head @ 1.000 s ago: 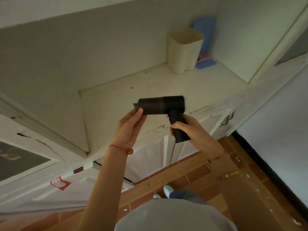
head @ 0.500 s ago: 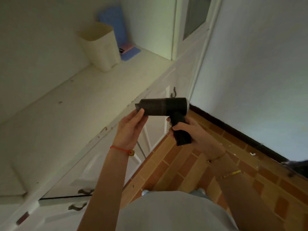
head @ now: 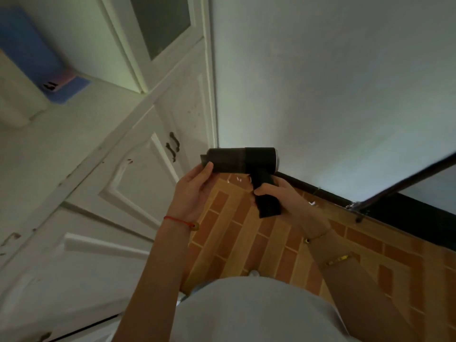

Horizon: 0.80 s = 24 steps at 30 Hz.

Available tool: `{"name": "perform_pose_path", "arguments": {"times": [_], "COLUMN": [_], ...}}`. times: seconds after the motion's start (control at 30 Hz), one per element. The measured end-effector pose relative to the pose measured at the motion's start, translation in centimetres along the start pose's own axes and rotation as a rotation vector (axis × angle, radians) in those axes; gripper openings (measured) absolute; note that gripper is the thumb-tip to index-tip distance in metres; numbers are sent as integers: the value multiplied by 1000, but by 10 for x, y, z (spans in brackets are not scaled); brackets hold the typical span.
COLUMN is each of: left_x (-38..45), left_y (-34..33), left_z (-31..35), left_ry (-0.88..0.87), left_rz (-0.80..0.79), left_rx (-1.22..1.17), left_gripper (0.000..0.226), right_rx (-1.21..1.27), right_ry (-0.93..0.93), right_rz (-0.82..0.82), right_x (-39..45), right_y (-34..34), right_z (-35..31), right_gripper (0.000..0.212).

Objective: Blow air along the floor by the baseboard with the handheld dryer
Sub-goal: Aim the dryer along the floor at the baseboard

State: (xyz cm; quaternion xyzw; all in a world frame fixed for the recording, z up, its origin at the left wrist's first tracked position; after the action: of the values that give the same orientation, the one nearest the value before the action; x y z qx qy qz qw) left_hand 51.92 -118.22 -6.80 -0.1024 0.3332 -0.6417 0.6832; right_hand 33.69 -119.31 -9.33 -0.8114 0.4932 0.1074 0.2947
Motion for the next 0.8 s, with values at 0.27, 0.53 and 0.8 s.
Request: {"name": "perform_pose_path", "arguments": {"times": [0.27, 0.53, 0.8], "left_x": [36, 99, 195], "left_y": [-56, -69, -71], "left_z": [-37, -39, -16], "left_ry": [115, 174, 177], "left_rz": [63, 137, 149], "left_rx": [39, 45, 116], "left_gripper": [39, 39, 40], "right_rx": [12, 124, 399], "right_ry": [-25, -32, -124], "right_rz": [69, 23, -148], "right_x": [0, 44, 126], "right_y": [78, 109, 126], "right_z": [-18, -37, -73], "right_gripper": [46, 38, 26]}}
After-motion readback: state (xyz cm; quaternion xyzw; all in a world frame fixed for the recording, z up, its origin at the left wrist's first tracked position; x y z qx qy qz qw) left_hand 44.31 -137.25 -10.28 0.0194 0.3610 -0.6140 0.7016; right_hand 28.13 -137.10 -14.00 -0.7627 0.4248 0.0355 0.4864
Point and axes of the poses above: each hand's wrist, its own x-axis towards the middle knuckle, its own y-axis out of the back of the hand, z = x × y, the point moved 7 cm from there along x, towards the middle knuckle, and after that the axes turned 4 degrees about -z, right-handed, at the moved point
